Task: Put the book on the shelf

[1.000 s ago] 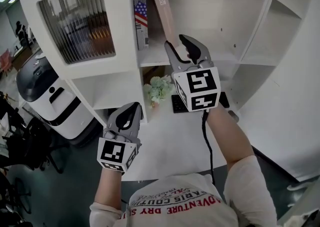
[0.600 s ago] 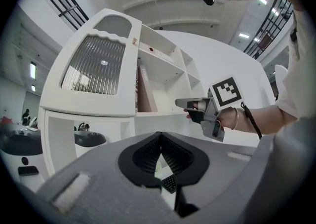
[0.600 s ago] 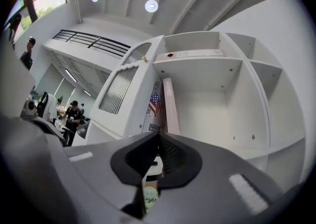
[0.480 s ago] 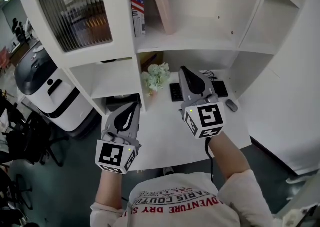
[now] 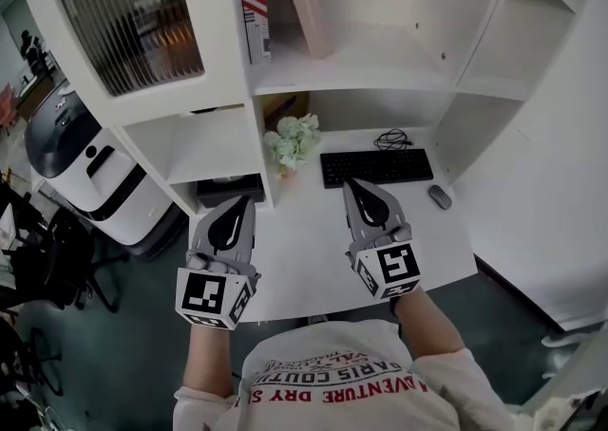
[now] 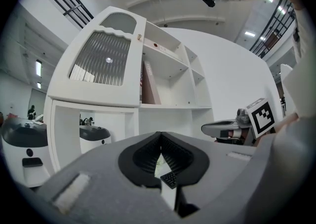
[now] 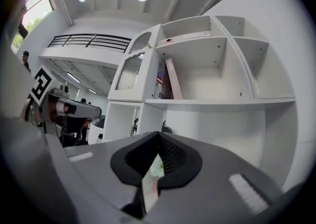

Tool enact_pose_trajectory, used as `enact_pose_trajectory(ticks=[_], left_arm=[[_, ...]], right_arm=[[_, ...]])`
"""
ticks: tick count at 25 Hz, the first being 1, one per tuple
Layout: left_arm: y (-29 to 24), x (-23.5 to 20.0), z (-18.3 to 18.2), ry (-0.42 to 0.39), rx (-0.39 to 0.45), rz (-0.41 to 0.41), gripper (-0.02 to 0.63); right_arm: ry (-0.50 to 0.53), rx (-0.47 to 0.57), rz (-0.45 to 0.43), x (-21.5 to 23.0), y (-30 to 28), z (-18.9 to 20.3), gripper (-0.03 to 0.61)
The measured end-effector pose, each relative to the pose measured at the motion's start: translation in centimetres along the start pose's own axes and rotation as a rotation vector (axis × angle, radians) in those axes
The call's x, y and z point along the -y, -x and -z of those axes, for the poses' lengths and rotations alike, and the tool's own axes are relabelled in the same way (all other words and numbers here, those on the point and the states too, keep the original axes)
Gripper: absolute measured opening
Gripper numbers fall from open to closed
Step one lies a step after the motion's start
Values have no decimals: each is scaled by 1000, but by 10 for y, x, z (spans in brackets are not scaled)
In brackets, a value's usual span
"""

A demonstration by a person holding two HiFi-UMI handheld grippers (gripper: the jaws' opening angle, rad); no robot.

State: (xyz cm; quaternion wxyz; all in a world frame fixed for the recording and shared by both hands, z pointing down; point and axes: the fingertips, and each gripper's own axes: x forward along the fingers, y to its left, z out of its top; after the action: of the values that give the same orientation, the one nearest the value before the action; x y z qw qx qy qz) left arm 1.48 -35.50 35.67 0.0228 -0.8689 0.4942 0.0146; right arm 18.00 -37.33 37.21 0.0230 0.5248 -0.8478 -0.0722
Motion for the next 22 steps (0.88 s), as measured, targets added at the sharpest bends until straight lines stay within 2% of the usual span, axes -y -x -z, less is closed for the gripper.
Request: enact_pose_trajectory(ticks=[3, 9, 22], left_arm=[[-6, -2, 3, 2, -5, -5, 5], [-13, -2, 8, -11, -26, -18, 5], [-19, -5, 12, -19, -46, -29, 5]], right_arm=[[-18, 11, -13, 0, 0, 0, 0], [18, 13, -71, -10, -5, -3, 0], [13, -2, -109, -14, -21, -1, 0]])
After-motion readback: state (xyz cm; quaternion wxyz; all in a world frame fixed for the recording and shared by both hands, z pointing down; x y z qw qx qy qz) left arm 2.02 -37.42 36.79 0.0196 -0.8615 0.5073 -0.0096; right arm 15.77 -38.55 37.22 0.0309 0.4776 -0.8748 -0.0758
